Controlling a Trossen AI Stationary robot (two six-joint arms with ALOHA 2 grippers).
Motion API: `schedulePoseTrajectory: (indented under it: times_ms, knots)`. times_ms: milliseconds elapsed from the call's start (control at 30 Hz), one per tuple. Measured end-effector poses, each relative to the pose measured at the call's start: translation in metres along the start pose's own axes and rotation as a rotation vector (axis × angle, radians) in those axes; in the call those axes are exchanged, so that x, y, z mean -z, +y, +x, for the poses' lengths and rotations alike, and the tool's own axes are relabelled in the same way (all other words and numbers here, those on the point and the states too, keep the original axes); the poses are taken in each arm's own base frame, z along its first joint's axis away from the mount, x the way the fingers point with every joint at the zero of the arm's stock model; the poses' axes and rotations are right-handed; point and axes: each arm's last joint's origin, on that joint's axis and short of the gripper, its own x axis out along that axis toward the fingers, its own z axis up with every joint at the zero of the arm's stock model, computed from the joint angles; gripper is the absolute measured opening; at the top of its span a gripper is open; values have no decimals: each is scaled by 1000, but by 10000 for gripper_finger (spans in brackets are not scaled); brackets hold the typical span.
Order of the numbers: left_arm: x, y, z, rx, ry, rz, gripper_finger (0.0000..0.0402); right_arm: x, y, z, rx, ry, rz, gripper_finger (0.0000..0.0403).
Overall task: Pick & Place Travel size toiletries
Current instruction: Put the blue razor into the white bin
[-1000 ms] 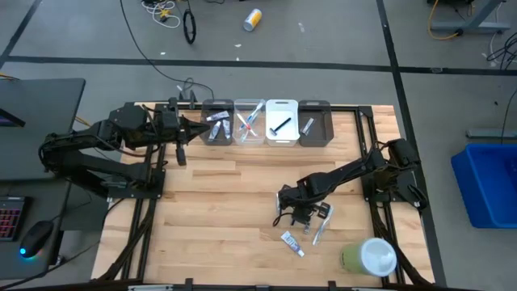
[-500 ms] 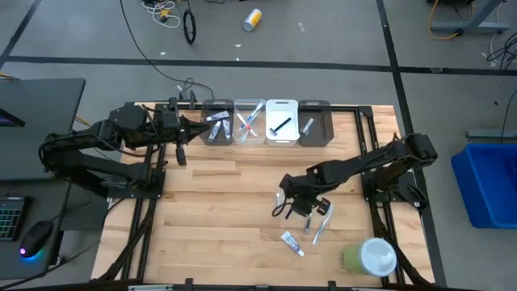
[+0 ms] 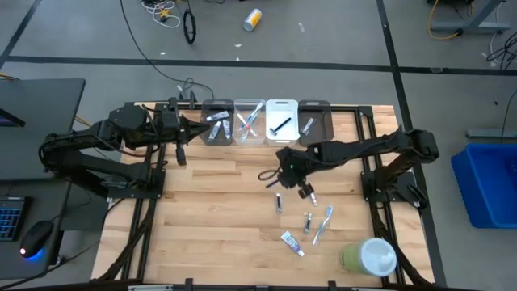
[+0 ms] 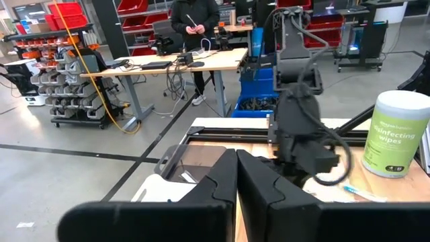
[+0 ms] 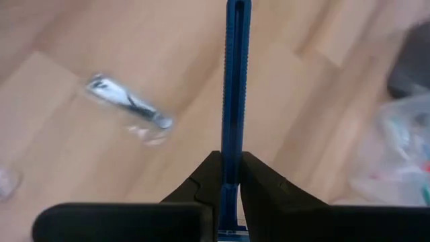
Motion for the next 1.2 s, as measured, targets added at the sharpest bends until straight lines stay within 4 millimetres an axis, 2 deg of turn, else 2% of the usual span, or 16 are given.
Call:
schedulePoseTrajectory:
  times_ms: [133,333,600,767,867,1000,1200]
  knots:
    - [0,0,0,-1,-1,0,7,7,-15,-9,53,-30,51,44]
    - [0,0,0,-1,-3,8,18,27,-48,-36,219,-63,177,44]
    - [-6,1,0,-7,-57,18,7,72,-103,-62,451,-145,482,44]
    - [-6,1,0,-7,-61,18,12,100,-128,-72,519,-229,683,44]
    - [-6,1,0,-7,-60,19,18,115,-141,-73,552,-275,838,44]
    - [-6,1,0,-7,-60,19,17,130,-151,-63,499,-325,1042,44]
    - [-6,1,0,-8,-63,32,7,139,-155,-38,436,-295,1186,44]
